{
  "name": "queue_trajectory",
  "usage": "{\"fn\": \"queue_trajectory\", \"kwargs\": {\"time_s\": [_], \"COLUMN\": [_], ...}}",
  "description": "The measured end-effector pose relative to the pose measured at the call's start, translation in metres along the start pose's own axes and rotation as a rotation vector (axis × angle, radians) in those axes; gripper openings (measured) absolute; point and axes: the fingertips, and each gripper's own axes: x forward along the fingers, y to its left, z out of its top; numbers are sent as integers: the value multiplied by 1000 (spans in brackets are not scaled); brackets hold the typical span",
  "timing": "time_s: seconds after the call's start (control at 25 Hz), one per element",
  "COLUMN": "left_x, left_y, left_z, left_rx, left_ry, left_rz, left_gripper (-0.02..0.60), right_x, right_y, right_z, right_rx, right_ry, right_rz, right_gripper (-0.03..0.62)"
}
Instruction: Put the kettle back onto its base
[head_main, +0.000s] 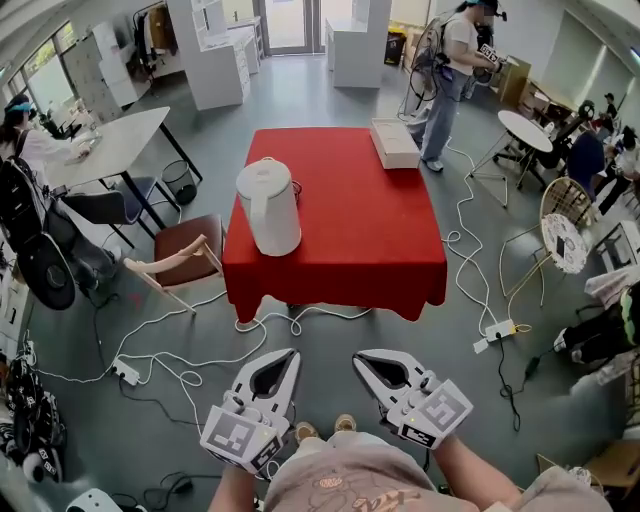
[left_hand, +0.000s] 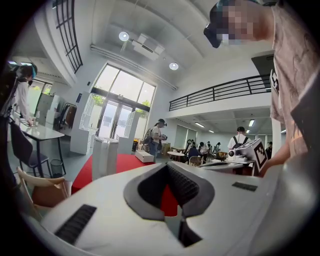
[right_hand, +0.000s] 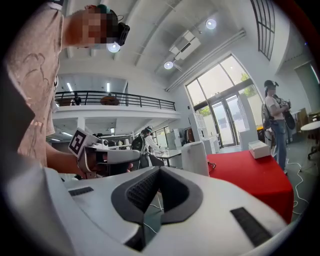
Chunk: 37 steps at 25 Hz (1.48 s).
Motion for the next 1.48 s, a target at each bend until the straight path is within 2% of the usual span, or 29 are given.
{"fn": "queue_trajectory", "kwargs": {"time_s": [0.32, 0.56, 1.48], "left_x": [-24, -27, -34], "left_y": [-1, 0, -4], "left_z": [-3, -3, -2], "left_rx": [13, 8, 11], "left_ry": [10, 2, 29], "left_rz": [-11, -16, -22], "left_gripper": [-2, -2, -2], "right_x": [6, 5, 8], "right_y": [15, 18, 19], "right_z": [0, 1, -4], "right_rx": [-9, -66, -52], "right_ry": [-12, -3, 31], "right_rz": [-7, -13, 24], "right_gripper": [8, 6, 6]}}
